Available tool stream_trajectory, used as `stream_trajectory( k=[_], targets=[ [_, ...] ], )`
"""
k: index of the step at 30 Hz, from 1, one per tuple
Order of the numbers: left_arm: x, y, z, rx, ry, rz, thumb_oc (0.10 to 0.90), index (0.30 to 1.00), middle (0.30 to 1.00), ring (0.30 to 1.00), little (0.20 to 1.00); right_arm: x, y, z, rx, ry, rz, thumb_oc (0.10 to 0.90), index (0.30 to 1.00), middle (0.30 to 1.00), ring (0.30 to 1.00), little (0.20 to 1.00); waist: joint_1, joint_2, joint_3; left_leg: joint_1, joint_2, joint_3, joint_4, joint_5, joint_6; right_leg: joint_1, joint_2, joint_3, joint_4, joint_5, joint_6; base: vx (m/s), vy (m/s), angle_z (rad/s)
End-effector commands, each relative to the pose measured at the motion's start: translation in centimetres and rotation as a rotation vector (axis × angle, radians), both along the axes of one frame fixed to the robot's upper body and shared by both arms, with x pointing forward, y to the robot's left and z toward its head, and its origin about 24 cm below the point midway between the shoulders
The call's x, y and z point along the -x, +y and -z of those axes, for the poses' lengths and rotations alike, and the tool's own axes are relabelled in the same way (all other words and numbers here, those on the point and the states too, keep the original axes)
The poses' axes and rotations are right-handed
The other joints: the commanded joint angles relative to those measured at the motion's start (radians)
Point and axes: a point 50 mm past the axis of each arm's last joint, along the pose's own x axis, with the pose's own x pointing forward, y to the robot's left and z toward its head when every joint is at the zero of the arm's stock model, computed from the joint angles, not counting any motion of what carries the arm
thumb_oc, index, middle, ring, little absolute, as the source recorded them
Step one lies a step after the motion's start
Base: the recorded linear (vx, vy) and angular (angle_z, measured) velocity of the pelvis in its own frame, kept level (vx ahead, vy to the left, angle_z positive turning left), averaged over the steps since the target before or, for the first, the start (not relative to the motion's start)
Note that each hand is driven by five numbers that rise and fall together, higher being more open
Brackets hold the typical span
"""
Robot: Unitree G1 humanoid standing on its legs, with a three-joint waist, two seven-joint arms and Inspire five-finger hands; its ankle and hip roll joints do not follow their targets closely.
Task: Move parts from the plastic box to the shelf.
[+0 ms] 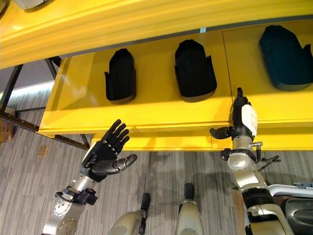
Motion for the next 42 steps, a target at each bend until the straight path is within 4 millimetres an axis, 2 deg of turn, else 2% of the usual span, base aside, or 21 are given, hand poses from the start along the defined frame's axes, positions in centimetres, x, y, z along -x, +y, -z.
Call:
stream_trajectory(
  k=[1, 5, 7, 9, 13, 18, 21, 23, 31, 35, 36, 39, 42],
  targets=[
    [0.4, 0.5, -2.9, 0.040, -0.181, -0.003, 0.900, 1.000, 1.000, 1.000, 1.000, -0.8, 1.8, -4.8, 0.032, -0.262, -0.061, 0.900, 1.000, 1.000, 1.000, 1.000, 0.003, -0.073, -0.075, -0.045, 0.002, 0.070, -0.024, 0.101, 0.002, 0.131, -0.004, -0.039, 0.006, -0.124, -0.031, -0.01, 0.025, -0.10],
    [0.7, 0.5, -2.9, 0.047, -0.197, -0.033, 0.900, 1.000, 1.000, 1.000, 1.000, 1.6, 3.5, -1.8, -0.048, -0.236, -0.112, 0.900, 1.000, 1.000, 1.000, 1.000, -0.026, -0.090, -0.080, -0.044, 0.008, 0.086, -0.025, 0.097, 0.008, 0.134, 0.002, -0.015, -0.014, -0.112, -0.025, -0.02, 0.019, -0.03],
    [0.8, 0.6, -2.9, 0.049, -0.201, -0.043, 0.900, 1.000, 1.000, 1.000, 1.000, 2.3, 4.1, -1.1, -0.064, -0.229, -0.146, 0.900, 1.000, 1.000, 1.000, 1.000, -0.035, -0.094, -0.082, -0.043, 0.010, 0.092, -0.025, 0.097, 0.009, 0.135, 0.004, -0.008, -0.017, -0.109, -0.025, -0.02, 0.018, -0.07],
    [1.0, 1.0, -2.8, 0.048, -0.207, -0.071, 0.900, 1.000, 1.000, 1.000, 1.000, 4.0, 5.1, -0.3, -0.092, -0.236, -0.197, 0.900, 1.000, 1.000, 1.000, 1.000, -0.057, -0.107, -0.087, -0.041, 0.013, 0.104, -0.024, 0.094, 0.011, 0.138, 0.008, 0.005, -0.025, -0.104, -0.021, -0.01, 0.029, -0.08],
    [1.1, 1.5, -3.0, 0.036, -0.219, -0.096, 0.900, 1.000, 1.000, 1.000, 1.000, 5.2, 5.4, -0.9, -0.077, -0.271, -0.242, 0.900, 1.000, 1.000, 1.000, 1.000, -0.074, -0.122, -0.098, -0.038, 0.012, 0.112, -0.027, 0.088, 0.014, 0.141, 0.010, 0.015, -0.035, -0.098, -0.018, -0.03, 0.004, -0.14],
    [1.0, 1.7, -3.2, 0.027, -0.228, -0.109, 0.900, 1.000, 1.000, 1.000, 1.000, 5.6, 5.7, -2.1, -0.048, -0.320, -0.285, 0.900, 1.000, 1.000, 1.000, 1.000, -0.082, -0.135, -0.110, -0.028, 0.011, 0.119, -0.034, 0.083, 0.016, 0.155, 0.013, 0.027, -0.063, -0.085, -0.014, -0.02, -0.018, -0.06],
    [1.1, 2.0, -3.5, 0.008, -0.234, -0.118, 0.900, 1.000, 1.000, 1.000, 1.000, 5.7, 5.6, -4.1, -0.048, -0.378, -0.350, 0.900, 1.000, 1.000, 1.000, 1.000, -0.077, -0.155, -0.134, -0.019, 0.014, 0.118, -0.040, 0.078, 0.016, 0.177, 0.020, 0.035, -0.097, -0.073, -0.013, -0.04, -0.075, -0.09],
    [1.1, 2.1, -3.4, 0.006, -0.235, -0.121, 0.900, 1.000, 1.000, 1.000, 1.000, 5.8, 5.6, -4.6, -0.054, -0.395, -0.369, 0.900, 1.000, 1.000, 1.000, 1.000, -0.075, -0.157, -0.139, -0.017, 0.015, 0.118, -0.041, 0.078, 0.015, 0.182, 0.022, 0.034, -0.101, -0.073, -0.013, -0.01, -0.038, -0.03],
    [0.9, 2.4, -3.8, -0.013, -0.244, -0.137, 0.900, 1.000, 1.000, 1.000, 1.000, 6.4, 5.9, -9.2, -0.079, -0.559, -0.511, 0.900, 1.000, 1.000, 1.000, 1.000, -0.061, -0.175, -0.177, -0.001, 0.033, 0.106, -0.037, 0.079, 0.007, 0.206, 0.039, 0.033, -0.121, -0.072, -0.024, 0.01, -0.068, 0.00],
    [0.9, 2.2, -3.8, -0.018, -0.235, -0.132, 0.900, 1.000, 1.000, 1.000, 1.000, 6.2, 6.0, -10.7, -0.075, -0.588, -0.544, 0.900, 1.000, 1.000, 1.000, 1.000, -0.051, -0.180, -0.188, 0.001, 0.041, 0.098, -0.038, 0.081, 0.002, 0.216, 0.045, 0.036, -0.133, -0.069, -0.027, 0.02, -0.063, 0.01],
    [0.7, 2.0, -3.8, -0.021, -0.229, -0.125, 0.900, 1.000, 1.000, 1.000, 1.000, 5.4, 6.2, -11.7, -0.066, -0.593, -0.558, 0.900, 1.000, 1.000, 1.000, 1.000, -0.040, -0.184, -0.193, -0.001, 0.045, 0.090, -0.031, 0.081, -0.002, 0.220, 0.049, 0.032, -0.134, -0.071, -0.031, 0.02, -0.072, 0.00],
    [0.6, 2.0, -3.5, -0.020, -0.214, -0.119, 0.900, 1.000, 1.000, 1.000, 1.000, 4.5, 6.3, -12.4, -0.043, -0.585, -0.559, 0.900, 1.000, 1.000, 1.000, 1.000, -0.029, -0.186, -0.197, -0.004, 0.047, 0.086, -0.019, 0.079, -0.006, 0.223, 0.051, 0.022, -0.131, -0.077, -0.036, 0.03, -0.064, -0.02],
    [0.5, 1.9, -3.2, -0.012, -0.192, -0.106, 0.900, 1.000, 1.000, 1.000, 1.000, 4.0, 6.1, -12.3, -0.048, -0.564, -0.531, 0.900, 1.000, 1.000, 1.000, 1.000, -0.026, -0.186, -0.200, -0.008, 0.047, 0.113, 0.001, 0.073, -0.007, 0.227, 0.050, -0.002, -0.124, -0.084, -0.040, 0.02, -0.029, 0.08]
  ],
)
